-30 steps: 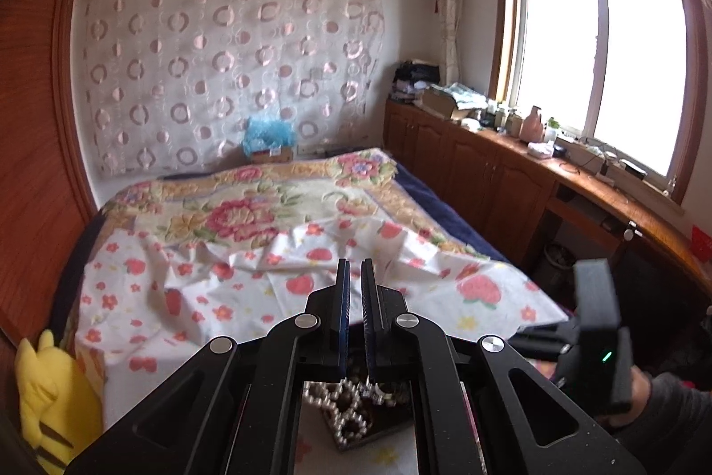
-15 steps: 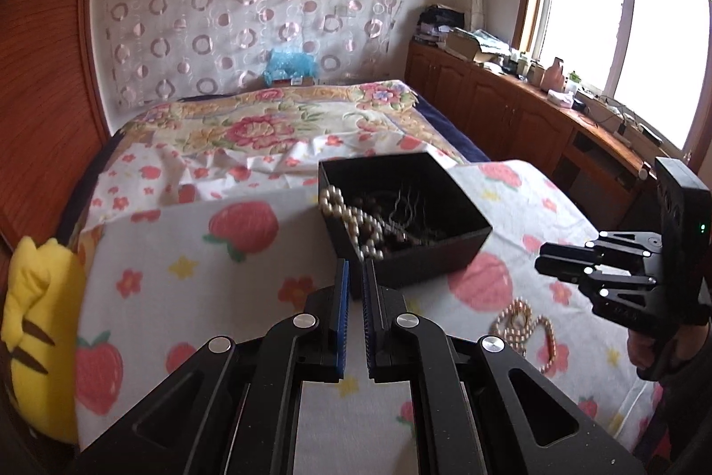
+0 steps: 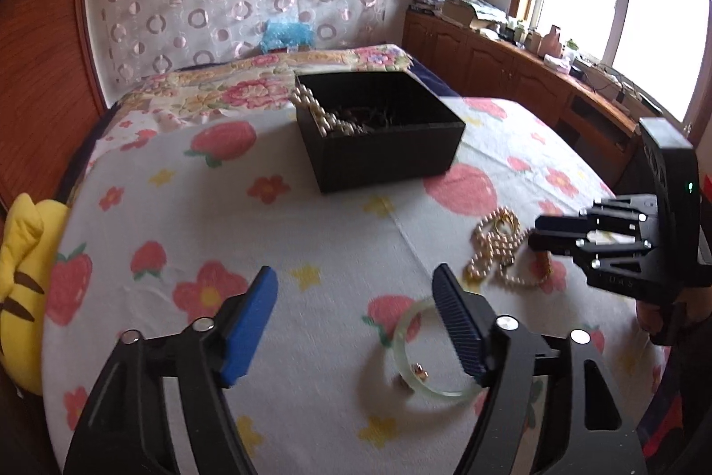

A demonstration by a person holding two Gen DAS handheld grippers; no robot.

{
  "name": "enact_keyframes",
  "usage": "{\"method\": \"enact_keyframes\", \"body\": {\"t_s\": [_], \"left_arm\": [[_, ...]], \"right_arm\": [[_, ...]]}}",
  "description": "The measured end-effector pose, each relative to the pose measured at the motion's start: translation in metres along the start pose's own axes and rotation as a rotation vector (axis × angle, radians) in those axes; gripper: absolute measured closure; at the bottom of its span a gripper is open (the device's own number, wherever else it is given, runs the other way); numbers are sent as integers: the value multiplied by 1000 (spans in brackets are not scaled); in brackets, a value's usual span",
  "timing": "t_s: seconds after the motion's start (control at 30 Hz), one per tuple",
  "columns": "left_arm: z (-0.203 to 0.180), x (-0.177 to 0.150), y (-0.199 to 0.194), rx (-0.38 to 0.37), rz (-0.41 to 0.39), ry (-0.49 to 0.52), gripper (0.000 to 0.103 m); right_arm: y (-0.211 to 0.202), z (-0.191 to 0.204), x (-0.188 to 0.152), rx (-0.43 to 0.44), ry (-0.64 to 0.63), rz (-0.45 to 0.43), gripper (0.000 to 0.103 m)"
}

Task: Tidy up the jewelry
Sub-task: 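Lower the left gripper around the jade bangle while the right grasps the gold chain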

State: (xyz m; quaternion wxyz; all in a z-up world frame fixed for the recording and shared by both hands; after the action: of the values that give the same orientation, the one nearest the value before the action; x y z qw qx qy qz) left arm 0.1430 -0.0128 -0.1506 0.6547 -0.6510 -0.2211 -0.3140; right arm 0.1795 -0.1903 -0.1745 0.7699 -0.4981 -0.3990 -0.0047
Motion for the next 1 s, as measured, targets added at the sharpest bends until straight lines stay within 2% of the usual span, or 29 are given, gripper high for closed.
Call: {"method": "enact_keyframes", "body": {"t_s": [0.23,0.33,0.5,0.87,0.93,1.0], "left_arm": [[-20,-25,6,-23,58,31,29],[-30,-32,5,-36,66,50,23],[-46,-38,8,-57,89,76,22],[-62,-41,16,-20,98,149,22],[-61,-41,16,-3,90,163,24],[-61,-41,14,-3,76,172,34]], "right_arm": [[2,0,-1,-12,-16,-3,79],[1,-1,-1,-12,-16,-3,79],[1,0,-1,-13,-17,-3,79],[0,0,-2,-15,-17,-3,79],[0,0,-1,-14,-17,-3,79],[0,0,-2,-15,-18,-3,79]]}}
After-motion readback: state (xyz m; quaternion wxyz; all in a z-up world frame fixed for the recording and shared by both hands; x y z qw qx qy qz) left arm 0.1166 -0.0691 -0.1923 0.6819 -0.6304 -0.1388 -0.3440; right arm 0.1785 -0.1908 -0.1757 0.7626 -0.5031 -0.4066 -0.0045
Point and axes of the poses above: each gripper's, at about its wrist camera, not at the fingertips, and y roughly the way its jaws point, z to its left, x to its top, the point moved 9 cm from there along y, roughly the way its jaws point, and after that the axes turned 10 degrees about x, right-handed, at the moved point
